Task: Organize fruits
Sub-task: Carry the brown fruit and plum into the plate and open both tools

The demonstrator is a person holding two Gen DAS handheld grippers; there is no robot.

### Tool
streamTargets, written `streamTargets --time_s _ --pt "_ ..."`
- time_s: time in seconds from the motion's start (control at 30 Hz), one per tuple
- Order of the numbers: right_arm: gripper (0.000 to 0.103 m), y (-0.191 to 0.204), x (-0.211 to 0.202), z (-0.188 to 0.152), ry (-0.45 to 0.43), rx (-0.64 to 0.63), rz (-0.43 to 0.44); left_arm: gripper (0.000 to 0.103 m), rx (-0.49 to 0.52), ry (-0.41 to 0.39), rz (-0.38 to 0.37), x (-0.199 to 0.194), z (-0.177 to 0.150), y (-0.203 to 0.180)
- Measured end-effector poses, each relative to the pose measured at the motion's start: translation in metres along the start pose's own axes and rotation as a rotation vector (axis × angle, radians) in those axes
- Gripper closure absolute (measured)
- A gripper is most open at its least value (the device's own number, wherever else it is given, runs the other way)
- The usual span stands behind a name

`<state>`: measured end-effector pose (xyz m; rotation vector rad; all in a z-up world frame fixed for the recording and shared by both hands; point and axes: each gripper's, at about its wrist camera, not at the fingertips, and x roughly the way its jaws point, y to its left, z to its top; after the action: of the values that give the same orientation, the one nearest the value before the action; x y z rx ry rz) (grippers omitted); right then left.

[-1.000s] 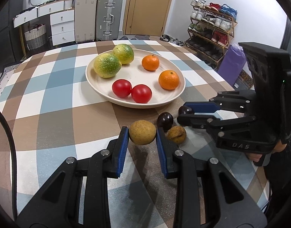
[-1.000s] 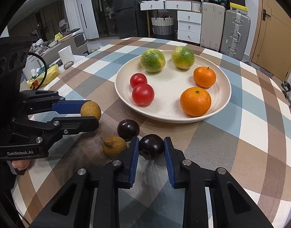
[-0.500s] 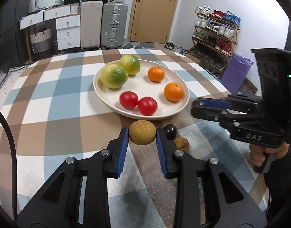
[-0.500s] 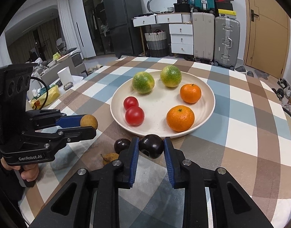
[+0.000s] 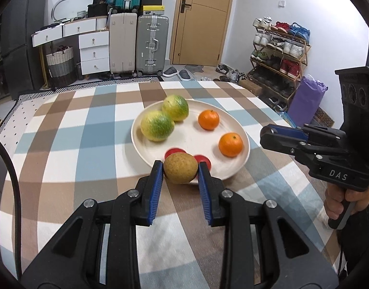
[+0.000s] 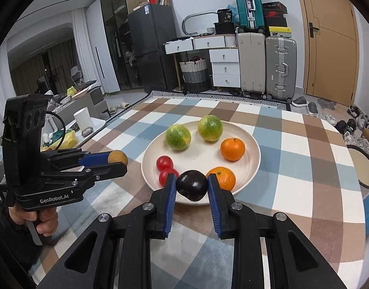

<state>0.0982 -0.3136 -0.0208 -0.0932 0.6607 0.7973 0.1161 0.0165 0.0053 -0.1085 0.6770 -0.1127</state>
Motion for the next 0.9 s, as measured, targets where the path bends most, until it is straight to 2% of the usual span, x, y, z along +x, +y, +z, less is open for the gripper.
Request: streamTargets --time_s 0.53,0.9 --pt "0.076 -0.014 0.022 0.025 -0.006 0.017 -0.011 0.077 0.011 -0.021 0.021 0.025 0.036 0.012" --pt "0.076 -0.02 0.047 0.027 0.033 0.017 -0.022 0.077 0.021 0.01 0.042 0.055 0.036 0.017"
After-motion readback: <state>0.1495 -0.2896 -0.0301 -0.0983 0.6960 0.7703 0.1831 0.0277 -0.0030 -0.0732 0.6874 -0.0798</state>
